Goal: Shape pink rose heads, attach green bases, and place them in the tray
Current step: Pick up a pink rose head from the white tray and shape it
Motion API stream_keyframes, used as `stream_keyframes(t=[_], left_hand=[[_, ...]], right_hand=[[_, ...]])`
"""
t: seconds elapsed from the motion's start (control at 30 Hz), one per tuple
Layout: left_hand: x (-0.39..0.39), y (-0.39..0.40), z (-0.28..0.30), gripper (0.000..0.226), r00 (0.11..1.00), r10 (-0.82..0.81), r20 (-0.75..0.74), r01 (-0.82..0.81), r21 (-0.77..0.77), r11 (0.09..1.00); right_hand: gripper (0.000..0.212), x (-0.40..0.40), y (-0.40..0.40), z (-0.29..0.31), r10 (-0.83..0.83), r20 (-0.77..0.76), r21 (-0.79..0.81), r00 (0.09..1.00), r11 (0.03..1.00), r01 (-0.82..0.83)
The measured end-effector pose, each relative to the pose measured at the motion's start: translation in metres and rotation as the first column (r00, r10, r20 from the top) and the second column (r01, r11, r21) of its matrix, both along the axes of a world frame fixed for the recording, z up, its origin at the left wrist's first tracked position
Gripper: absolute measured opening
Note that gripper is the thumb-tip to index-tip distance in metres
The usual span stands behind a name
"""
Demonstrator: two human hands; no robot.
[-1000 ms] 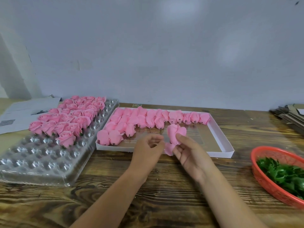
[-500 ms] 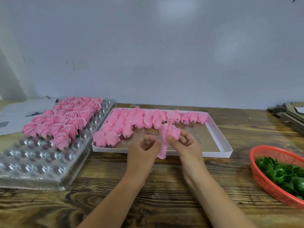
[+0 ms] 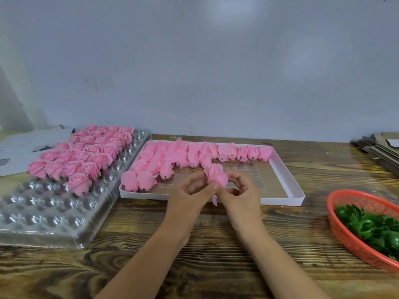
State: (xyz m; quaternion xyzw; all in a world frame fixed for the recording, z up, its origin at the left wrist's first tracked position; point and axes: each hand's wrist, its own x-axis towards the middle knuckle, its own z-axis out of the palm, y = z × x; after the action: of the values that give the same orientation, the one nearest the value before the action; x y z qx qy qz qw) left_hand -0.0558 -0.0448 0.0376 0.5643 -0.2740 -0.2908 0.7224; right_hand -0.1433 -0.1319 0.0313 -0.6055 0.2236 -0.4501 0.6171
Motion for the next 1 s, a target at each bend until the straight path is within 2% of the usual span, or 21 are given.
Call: stream_keyframes(t=[0.17, 0.3, 0.43, 0.63, 0.87, 0.93, 1.0], left_hand=[[0.001, 0.003, 0.001, 0.034, 0.999, -0.051, 0.007, 0.051, -0.031, 0.998], [0.000, 0.003, 0.001, 0.037, 0.997, -0.060, -0.043, 0.058, -0.054, 0.997], [0.001, 0.004, 0.003, 0.039, 0.992, -0.065, -0.106, 0.060, -0.055, 0.997], [0.001, 0.006, 0.005, 0.039, 0.992, -0.085, -0.092, 0.082, -0.039, 0.996], [0.009, 0.008, 0.004, 0.030, 0.978, -0.133, -0.160, 0.125, -0.055, 0.991], [0.014, 0.010, 0.006, 0.026, 0.964, -0.143, -0.223, 0.121, -0.108, 0.987], [0.020, 0.010, 0.006, 0.017, 0.934, -0.130, -0.333, 0.076, -0.171, 0.982]], right_hand=[[0.026, 0.001, 0.003, -0.001, -0.045, -0.038, -0.069, 0.998, 0.997, 0.043], [0.026, 0.003, 0.004, -0.006, -0.082, -0.111, -0.146, 0.990, 0.987, 0.065], [0.026, 0.003, 0.008, -0.008, -0.084, -0.109, -0.212, 0.991, 0.975, 0.059], [0.026, 0.002, 0.010, -0.008, -0.068, -0.107, -0.231, 0.992, 0.972, 0.042], [0.028, 0.000, 0.009, -0.006, -0.073, -0.137, -0.374, 0.988, 0.927, 0.017], [0.034, -0.004, 0.006, -0.002, -0.021, -0.149, -0.340, 0.989, 0.940, -0.031], [0.040, -0.007, 0.001, -0.002, 0.026, -0.125, -0.192, 0.992, 0.980, -0.050]])
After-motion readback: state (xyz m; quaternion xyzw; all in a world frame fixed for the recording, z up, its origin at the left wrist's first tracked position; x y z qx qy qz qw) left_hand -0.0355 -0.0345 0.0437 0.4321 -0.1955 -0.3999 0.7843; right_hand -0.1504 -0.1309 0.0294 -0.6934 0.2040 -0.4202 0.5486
